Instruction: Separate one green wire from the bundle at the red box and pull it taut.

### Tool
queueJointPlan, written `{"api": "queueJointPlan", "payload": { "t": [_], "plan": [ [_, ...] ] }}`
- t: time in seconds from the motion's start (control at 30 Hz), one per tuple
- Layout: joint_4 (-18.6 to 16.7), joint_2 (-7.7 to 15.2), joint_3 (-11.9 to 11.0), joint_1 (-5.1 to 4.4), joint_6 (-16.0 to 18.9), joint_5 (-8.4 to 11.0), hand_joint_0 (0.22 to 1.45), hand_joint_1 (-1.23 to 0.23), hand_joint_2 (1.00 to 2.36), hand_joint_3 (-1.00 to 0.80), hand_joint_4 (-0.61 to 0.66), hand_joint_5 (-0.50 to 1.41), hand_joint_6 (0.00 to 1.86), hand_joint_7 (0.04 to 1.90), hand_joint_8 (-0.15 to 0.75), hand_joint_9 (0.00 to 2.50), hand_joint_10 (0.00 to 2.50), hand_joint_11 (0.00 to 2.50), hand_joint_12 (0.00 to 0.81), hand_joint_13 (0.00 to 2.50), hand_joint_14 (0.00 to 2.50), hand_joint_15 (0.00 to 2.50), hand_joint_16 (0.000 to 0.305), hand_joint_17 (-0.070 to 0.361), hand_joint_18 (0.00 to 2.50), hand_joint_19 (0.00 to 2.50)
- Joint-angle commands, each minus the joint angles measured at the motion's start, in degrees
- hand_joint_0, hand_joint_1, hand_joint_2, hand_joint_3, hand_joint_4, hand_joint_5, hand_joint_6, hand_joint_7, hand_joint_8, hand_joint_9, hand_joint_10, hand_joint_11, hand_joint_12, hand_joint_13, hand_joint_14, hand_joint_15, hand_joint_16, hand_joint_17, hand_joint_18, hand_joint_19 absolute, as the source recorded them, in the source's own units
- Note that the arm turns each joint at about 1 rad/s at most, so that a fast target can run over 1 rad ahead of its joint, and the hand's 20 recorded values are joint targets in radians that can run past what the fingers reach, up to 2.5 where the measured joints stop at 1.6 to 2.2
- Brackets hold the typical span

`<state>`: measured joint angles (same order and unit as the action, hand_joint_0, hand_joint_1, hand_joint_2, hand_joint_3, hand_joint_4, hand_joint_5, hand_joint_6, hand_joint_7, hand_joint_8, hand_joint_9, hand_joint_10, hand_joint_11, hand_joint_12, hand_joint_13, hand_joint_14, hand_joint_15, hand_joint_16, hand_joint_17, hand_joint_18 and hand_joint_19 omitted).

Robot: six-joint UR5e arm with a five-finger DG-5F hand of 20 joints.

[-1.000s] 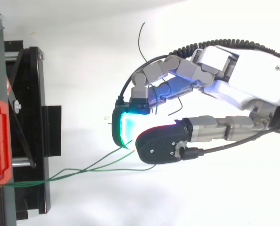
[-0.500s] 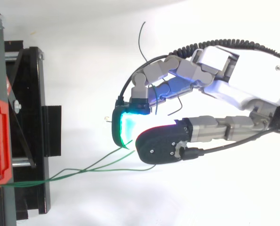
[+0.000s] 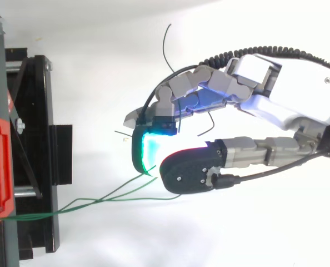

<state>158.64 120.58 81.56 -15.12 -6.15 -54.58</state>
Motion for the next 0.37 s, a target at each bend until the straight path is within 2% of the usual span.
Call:
{"api": "queueJointPlan", "payload": {
  "t": [0.0,0.33],
  "plan": [
    [0.00,0.00,0.00,0.00,0.00,0.00,0.62,-0.75,1.02,-0.07,-0.06,-0.16,0.91,1.13,0.232,0.58,0.01,0.22,0.353,0.55,0.01,0.28,0.047,0.106,0.51,0.38],
    [0.00,0.00,0.00,0.00,0.00,0.00,0.62,-0.74,1.02,-0.07,-0.06,-0.16,0.91,1.13,0.231,0.60,0.01,0.26,0.355,0.56,0.01,0.30,0.047,0.106,0.51,0.39]
  ]
}}
